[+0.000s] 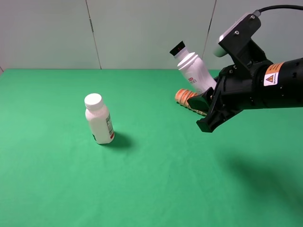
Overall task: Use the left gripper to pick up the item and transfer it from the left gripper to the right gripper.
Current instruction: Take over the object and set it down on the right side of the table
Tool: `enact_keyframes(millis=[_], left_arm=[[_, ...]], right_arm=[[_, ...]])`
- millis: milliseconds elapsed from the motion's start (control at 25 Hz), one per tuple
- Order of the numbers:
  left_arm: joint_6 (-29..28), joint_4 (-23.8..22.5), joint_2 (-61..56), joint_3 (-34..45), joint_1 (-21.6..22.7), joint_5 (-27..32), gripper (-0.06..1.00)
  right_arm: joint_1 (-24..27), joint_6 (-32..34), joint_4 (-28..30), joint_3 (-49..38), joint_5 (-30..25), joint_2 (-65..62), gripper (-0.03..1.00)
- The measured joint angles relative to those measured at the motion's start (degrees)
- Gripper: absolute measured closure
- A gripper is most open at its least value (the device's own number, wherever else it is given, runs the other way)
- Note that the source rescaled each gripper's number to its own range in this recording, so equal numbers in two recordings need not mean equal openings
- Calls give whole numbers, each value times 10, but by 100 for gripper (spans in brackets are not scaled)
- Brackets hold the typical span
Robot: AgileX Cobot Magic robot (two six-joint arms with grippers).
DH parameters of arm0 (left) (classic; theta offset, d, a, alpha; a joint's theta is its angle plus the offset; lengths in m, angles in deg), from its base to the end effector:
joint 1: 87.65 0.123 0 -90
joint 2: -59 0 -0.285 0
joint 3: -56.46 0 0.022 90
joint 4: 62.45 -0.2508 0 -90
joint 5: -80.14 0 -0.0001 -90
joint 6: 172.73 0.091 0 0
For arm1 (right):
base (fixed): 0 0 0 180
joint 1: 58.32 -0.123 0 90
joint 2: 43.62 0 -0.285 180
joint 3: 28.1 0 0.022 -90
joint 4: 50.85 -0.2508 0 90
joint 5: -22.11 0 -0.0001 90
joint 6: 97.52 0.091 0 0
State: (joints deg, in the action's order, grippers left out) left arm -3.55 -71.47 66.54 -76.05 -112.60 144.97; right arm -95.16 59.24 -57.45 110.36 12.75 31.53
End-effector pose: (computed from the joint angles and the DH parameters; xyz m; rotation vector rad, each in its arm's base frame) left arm -0.0048 0.0165 0.2776 0.2406 2.0731 -0.1907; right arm 0.1866 0.1420 0.2519 -1.0040 1.9657 0.2167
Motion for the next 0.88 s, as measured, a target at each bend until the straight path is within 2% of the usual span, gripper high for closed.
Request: enact_keyframes(millis=[160, 440, 880], left_arm=[[10, 4, 0, 14, 0, -31, -6], [55, 39, 0, 15, 0, -41, -6], [58, 40, 0, 15, 6, -41, -6]], right_arm=[[0, 2, 0, 0, 0, 0, 97], [0, 23, 0, 0, 0, 0, 97], [0, 38, 0, 0, -4, 0, 97]])
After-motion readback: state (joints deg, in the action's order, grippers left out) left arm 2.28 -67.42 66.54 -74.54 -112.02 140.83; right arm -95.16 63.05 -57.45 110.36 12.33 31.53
